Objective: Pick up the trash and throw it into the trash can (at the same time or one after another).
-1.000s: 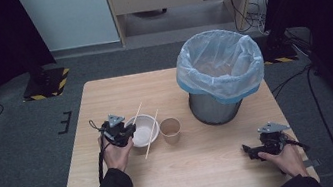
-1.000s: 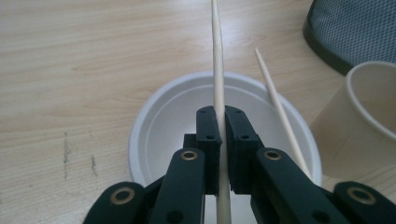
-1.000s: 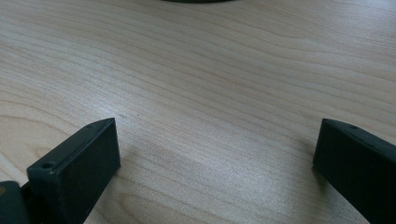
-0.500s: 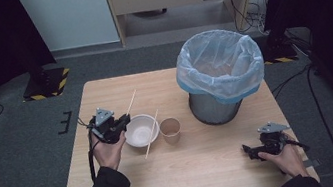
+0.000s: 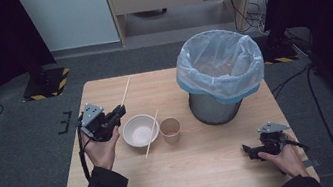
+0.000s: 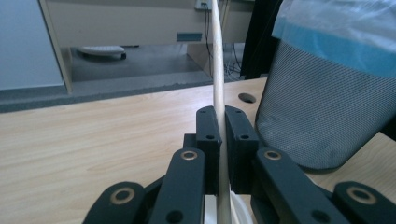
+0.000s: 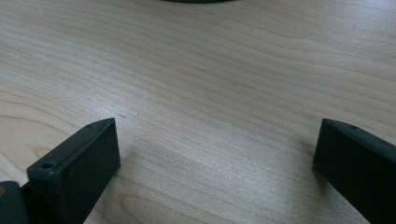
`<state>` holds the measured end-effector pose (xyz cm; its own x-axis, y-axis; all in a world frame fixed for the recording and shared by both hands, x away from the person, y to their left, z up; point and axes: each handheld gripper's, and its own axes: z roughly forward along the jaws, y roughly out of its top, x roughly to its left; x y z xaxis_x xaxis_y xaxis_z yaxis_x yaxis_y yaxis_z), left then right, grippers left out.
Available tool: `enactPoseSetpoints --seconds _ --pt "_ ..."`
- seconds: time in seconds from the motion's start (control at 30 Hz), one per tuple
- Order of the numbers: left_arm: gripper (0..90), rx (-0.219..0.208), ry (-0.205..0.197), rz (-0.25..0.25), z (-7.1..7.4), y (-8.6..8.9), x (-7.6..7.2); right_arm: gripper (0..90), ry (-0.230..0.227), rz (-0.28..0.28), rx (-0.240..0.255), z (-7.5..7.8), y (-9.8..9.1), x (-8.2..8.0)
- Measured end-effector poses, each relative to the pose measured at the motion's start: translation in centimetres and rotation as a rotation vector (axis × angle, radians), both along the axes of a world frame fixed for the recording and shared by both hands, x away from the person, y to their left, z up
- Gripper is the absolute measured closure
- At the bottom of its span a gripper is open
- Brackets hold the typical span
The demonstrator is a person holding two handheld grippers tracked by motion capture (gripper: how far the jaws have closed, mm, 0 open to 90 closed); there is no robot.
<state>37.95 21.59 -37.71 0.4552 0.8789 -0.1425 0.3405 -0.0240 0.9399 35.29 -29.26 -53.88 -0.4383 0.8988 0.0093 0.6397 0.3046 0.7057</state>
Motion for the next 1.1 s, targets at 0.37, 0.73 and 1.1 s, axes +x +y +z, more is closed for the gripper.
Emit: enactPoseSetpoints --seconds 0.37,0.73,1.1 --pt "85.1 -0.024 -0.062 -0.018 2.0 -0.9 -0.3 0.7 0.000 -0.001 0.000 0.0 0.0 0.0" --pt "85.1 -0.012 -0.087 -0.035 3.7 -2.2 0.5 0.7 0.000 -0.001 0.000 0.0 0.0 0.0" --pt "85.1 0.003 -0.147 -0.074 6.4 -4.6 1.3 0.7 0.000 0.000 0.000 0.0 0.0 0.0"
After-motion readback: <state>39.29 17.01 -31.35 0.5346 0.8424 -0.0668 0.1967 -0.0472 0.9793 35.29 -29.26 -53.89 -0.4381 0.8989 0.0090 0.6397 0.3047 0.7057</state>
